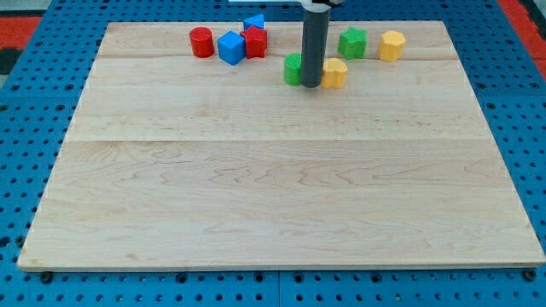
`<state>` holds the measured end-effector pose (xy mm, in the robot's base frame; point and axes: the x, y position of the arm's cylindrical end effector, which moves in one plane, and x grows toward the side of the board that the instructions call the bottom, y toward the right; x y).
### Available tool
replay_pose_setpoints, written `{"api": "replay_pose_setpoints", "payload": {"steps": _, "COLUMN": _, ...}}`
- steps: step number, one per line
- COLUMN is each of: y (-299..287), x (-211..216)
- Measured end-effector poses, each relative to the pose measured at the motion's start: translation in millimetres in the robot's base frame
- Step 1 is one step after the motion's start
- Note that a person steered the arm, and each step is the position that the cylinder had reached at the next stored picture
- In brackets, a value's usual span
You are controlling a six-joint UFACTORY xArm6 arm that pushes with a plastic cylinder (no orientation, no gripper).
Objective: Push the green circle into the green star
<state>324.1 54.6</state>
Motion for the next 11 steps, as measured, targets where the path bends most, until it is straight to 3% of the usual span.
{"api": "replay_pose_setpoints", "payload": {"steps": 3, "y": 67, "x": 14}}
{"api": "replay_pose_setpoints", "payload": {"steps": 5, "y": 86, "x": -38}}
{"api": "replay_pose_setpoints", "payload": {"steps": 6, "y": 12, "x": 21}}
{"api": "replay_pose_setpoints", "payload": {"steps": 7, "y": -103, "x": 26}}
{"api": "replay_pose_setpoints", "payload": {"steps": 8, "y": -118, "x": -16}}
{"api": "replay_pose_setpoints", "payload": {"steps": 10, "y": -34, "x": -10}}
{"api": "replay_pose_setpoints", "payload": {"steps": 11, "y": 39, "x": -36}}
